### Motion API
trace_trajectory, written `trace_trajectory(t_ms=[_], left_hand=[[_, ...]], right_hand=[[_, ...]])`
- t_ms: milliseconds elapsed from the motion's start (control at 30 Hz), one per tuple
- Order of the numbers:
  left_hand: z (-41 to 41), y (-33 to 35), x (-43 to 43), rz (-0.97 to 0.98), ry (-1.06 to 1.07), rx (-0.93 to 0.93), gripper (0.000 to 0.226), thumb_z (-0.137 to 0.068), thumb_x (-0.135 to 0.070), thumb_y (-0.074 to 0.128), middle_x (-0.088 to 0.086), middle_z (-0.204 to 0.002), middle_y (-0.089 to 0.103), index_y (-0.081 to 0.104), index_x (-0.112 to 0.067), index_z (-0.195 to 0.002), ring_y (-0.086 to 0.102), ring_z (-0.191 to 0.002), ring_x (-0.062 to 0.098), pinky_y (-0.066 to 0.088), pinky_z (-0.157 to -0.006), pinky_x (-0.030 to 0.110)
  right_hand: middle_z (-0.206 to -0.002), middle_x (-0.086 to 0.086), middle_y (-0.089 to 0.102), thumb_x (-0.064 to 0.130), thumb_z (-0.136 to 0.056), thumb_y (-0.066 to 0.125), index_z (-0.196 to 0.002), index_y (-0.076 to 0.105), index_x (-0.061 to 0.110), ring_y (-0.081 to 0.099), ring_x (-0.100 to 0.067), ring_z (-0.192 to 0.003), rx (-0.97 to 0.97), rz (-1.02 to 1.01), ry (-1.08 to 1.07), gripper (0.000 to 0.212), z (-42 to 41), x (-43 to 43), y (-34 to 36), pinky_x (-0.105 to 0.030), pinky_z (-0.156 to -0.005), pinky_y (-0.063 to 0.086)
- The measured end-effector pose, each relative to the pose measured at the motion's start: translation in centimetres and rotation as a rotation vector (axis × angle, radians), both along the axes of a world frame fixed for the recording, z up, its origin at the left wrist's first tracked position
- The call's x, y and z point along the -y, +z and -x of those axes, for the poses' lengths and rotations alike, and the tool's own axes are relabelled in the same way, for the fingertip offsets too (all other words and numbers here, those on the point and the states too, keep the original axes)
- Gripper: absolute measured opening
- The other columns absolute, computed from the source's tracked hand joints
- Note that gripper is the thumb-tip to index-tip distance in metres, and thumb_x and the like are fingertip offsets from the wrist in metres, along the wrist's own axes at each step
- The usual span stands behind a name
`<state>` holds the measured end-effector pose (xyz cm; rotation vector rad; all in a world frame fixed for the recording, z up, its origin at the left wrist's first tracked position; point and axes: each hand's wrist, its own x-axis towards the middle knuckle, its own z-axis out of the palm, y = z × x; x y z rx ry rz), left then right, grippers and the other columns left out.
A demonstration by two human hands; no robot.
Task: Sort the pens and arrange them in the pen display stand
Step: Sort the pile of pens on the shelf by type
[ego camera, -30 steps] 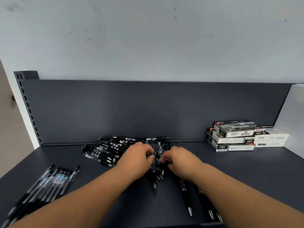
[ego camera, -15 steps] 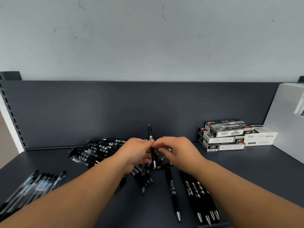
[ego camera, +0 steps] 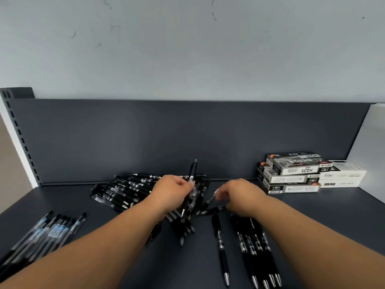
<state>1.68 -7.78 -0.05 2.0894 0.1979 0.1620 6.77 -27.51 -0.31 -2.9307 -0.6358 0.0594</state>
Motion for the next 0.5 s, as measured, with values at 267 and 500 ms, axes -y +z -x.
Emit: trace_trajectory(t_ms=[267,500], left_hand=[[0.1,-0.4,-0.2,-0.055,0.015,0.005,0.028,-0.090,-0.042,0.061,-0.001,-0.058,0.051,0.071,-0.018,-0.079,0.048,-0.055,0.013,0.045,-0.061,0.025],[0.5,-0.5,-0.3,-0.050,0.022,0.012,0.026,-0.089,-0.041,0.062,0.001,-0.066,0.063,0.073,-0.019,-0.081,0.055,-0.062,0.012,0.051,-0.068,0.029]], right_hand=[[-0.126,0.008,0.057,0.000,-0.080,0.054,-0.123,0.057,0.040,0.056,-0.019,-0.113,0.047,0.057,0.085,0.059,-1.3,-1.2,-0.7,-0.034,-0.089,0.051],[-0.122,0.006,0.058,0.002,-0.082,0.053,-0.120,0.059,0.038,0.056,-0.021,-0.110,0.025,0.146,0.189,0.053,-1.5,-1.6,-0.1,-0.026,-0.081,0.042]])
